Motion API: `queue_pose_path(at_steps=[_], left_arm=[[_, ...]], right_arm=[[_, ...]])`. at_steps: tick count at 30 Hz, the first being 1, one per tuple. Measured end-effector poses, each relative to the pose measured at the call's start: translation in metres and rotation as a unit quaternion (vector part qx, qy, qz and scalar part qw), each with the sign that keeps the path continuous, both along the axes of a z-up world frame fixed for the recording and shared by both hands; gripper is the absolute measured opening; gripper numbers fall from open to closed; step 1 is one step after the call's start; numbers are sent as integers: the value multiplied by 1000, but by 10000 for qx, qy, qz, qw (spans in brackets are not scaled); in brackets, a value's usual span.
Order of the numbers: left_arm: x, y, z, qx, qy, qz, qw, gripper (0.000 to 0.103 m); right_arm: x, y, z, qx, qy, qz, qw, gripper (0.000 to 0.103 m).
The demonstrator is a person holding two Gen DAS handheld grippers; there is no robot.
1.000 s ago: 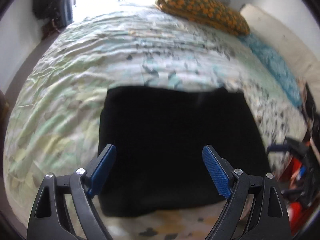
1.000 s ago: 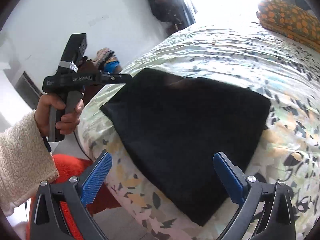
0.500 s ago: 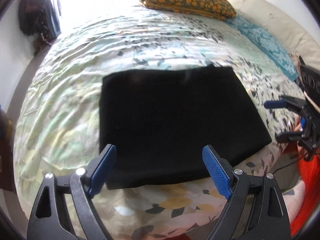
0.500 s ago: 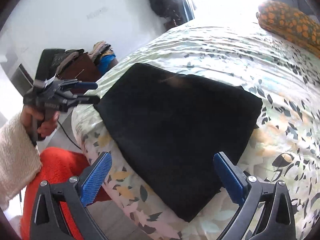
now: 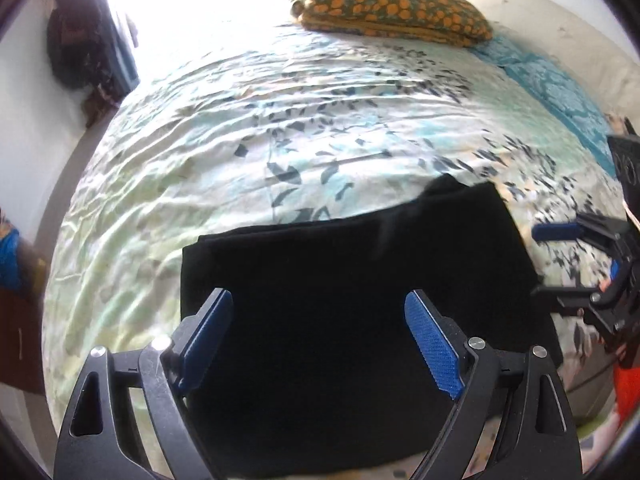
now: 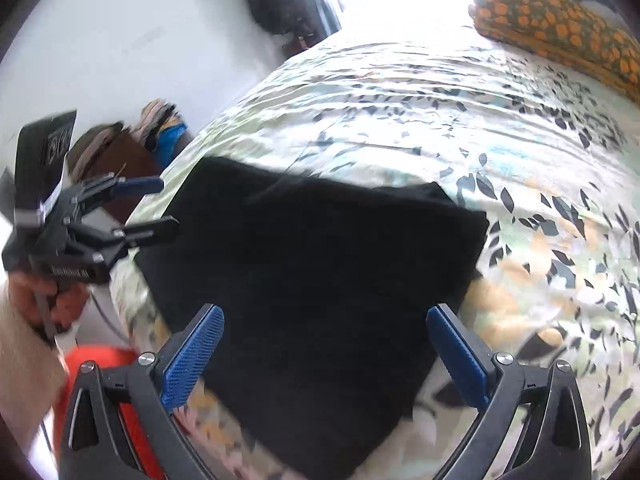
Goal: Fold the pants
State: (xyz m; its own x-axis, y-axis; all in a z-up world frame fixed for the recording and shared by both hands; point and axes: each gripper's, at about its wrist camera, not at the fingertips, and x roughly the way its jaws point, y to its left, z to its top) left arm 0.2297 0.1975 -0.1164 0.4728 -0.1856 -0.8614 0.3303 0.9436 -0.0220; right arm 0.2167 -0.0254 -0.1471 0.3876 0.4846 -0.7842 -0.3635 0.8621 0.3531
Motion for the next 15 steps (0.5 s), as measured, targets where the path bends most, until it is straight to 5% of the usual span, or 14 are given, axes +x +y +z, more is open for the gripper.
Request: queue_pose_path(at_steps=[4, 9, 15], left_arm=[[29, 21, -35, 83, 556, 1004, 9934, 89], [-29, -2, 13, 52, 77, 809, 9967, 90], [-109, -35, 30, 53, 44, 1104, 9939, 90]], right_arm=[[40, 3, -38, -167, 970, -268, 9948, 101], [-9, -24, 10, 215, 208, -344, 9990, 101], [-63, -33, 19, -1113, 10, -483, 9926, 101]])
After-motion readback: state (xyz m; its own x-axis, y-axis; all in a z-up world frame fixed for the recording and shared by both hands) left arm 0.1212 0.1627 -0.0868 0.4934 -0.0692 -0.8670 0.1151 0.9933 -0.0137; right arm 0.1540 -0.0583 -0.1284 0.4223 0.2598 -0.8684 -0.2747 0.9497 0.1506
